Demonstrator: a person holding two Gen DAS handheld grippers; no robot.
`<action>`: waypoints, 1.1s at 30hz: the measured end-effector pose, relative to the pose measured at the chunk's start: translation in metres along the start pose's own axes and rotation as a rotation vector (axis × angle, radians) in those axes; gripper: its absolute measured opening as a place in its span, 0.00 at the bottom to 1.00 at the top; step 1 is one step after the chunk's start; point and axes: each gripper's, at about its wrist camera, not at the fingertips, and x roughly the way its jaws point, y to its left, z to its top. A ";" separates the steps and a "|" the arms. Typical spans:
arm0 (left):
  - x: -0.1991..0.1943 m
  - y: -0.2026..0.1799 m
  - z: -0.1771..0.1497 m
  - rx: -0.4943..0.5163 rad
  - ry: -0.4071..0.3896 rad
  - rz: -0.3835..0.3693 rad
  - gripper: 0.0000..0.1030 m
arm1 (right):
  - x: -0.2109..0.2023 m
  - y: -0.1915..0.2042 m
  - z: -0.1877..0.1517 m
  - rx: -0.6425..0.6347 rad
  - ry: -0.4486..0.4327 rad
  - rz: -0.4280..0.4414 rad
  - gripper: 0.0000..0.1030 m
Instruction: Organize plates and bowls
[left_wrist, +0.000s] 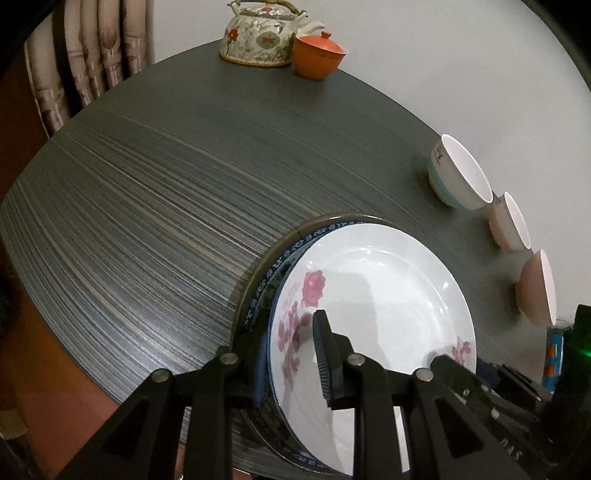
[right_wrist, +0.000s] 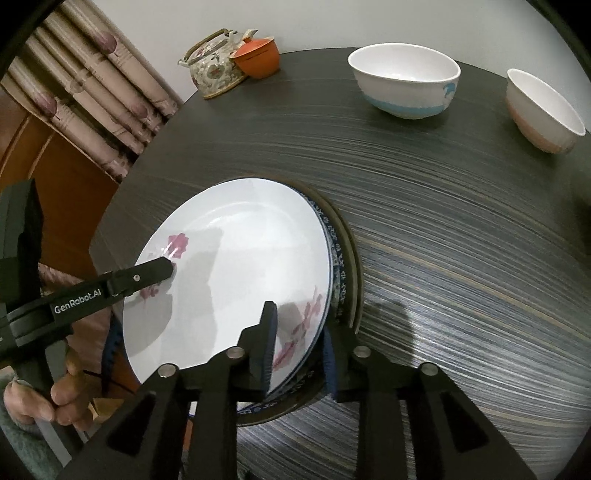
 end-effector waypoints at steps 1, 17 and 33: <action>0.000 0.000 0.000 0.002 -0.003 0.001 0.22 | 0.000 0.002 -0.001 -0.009 0.001 -0.004 0.29; -0.003 -0.007 -0.005 0.053 -0.028 0.054 0.30 | 0.006 0.032 0.002 -0.084 0.028 -0.108 0.48; -0.007 -0.009 -0.002 0.091 -0.044 0.067 0.39 | 0.015 0.049 0.000 -0.108 0.051 -0.181 0.58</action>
